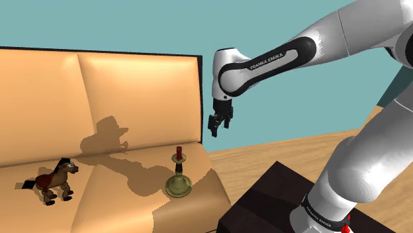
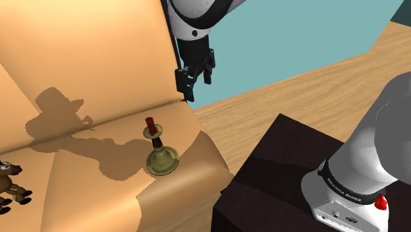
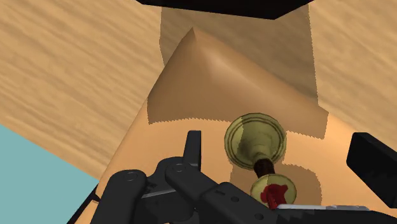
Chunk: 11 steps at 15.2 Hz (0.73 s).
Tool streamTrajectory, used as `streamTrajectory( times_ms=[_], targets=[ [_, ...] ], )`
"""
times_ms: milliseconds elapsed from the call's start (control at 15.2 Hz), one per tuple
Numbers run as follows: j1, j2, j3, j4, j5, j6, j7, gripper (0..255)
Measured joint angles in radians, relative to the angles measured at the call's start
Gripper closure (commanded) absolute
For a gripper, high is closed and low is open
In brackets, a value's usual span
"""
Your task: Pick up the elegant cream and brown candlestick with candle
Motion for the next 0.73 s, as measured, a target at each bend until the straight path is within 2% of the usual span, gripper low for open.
streamTrajectory(
  times_ms=[264, 726],
  targets=[
    [0.004, 0.155, 0.016, 0.068, -0.016, 0.108, 0.038, 0],
    [0.03, 0.412, 0.03, 0.233, -0.062, 0.236, 0.118, 0]
  ],
)
